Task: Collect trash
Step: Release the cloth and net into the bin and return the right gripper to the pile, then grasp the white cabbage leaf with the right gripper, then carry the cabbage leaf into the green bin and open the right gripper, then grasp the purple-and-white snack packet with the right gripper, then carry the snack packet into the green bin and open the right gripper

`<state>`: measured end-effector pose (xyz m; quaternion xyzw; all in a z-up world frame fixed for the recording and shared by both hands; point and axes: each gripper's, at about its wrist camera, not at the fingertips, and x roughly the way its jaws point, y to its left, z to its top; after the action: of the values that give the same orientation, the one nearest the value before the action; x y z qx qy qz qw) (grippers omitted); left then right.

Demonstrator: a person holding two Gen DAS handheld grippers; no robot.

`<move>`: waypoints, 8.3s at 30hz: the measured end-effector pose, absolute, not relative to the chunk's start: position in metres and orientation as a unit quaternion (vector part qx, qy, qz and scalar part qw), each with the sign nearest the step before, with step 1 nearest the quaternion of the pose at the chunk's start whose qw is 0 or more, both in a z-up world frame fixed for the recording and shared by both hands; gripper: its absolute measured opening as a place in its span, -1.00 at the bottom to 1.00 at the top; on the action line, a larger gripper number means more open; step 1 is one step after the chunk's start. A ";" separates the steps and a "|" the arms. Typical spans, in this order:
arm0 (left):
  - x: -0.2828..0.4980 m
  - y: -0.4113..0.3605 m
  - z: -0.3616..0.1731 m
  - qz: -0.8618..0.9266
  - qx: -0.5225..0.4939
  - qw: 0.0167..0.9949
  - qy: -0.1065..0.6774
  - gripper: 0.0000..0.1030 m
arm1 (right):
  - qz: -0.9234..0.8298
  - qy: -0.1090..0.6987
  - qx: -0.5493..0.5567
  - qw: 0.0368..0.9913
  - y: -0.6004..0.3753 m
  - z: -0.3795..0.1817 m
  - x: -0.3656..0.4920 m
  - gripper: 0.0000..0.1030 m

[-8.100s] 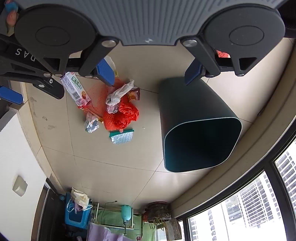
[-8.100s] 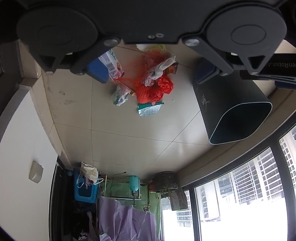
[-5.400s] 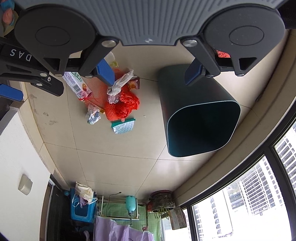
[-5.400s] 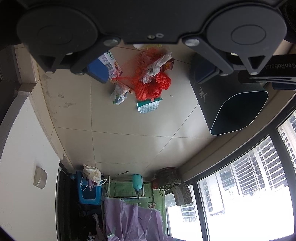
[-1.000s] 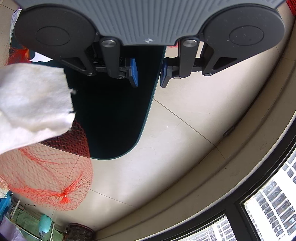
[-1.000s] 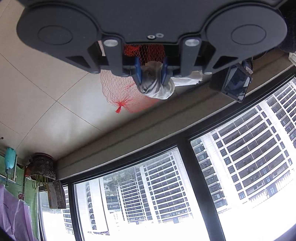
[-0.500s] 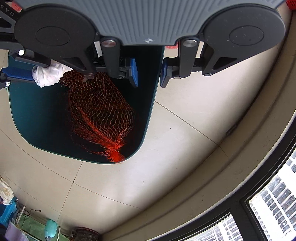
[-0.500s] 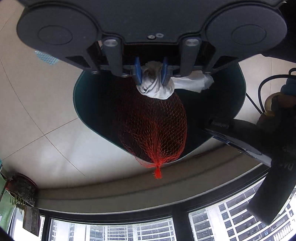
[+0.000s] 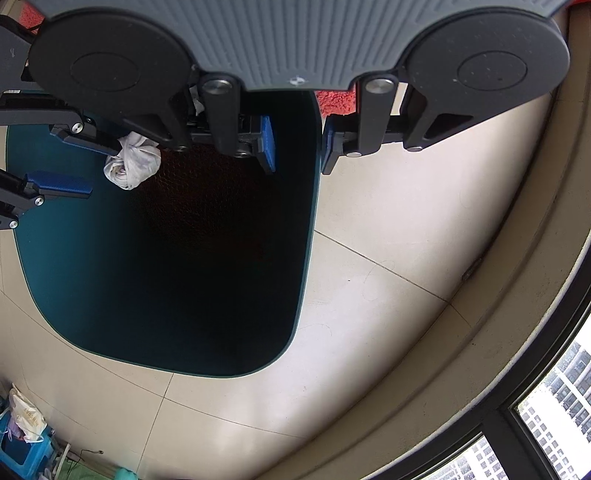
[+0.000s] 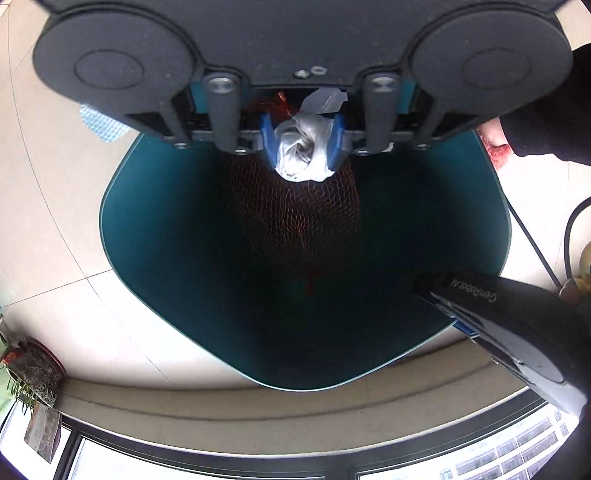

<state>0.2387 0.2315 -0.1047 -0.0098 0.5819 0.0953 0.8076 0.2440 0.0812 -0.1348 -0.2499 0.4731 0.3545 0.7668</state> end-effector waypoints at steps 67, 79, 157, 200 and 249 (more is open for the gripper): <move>0.248 0.181 -0.110 0.131 0.050 0.796 0.589 -0.51 | 0.275 0.634 -0.228 0.686 -0.138 -0.293 0.187 -0.91; 0.249 0.184 -0.109 0.130 0.039 0.795 0.591 -0.51 | 0.244 0.507 -0.115 0.818 -0.137 -0.094 0.204 -0.91; 0.262 0.180 -0.112 0.167 0.038 0.776 0.607 -0.51 | 0.069 0.668 -0.074 0.737 -0.262 -0.298 0.270 0.55; 0.253 0.205 -0.105 0.142 -0.016 0.790 0.596 -0.52 | 0.252 0.488 -0.021 0.835 -0.086 0.006 0.257 -0.18; 0.245 0.229 -0.108 0.096 -0.061 0.794 0.597 -0.63 | 0.279 0.563 -0.158 0.762 0.131 -0.134 0.303 0.21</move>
<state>0.2454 0.2292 -0.1082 -0.0610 0.5975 0.0955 0.7938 0.3028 0.1314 -0.1340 -0.1583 0.5631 0.2790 0.7616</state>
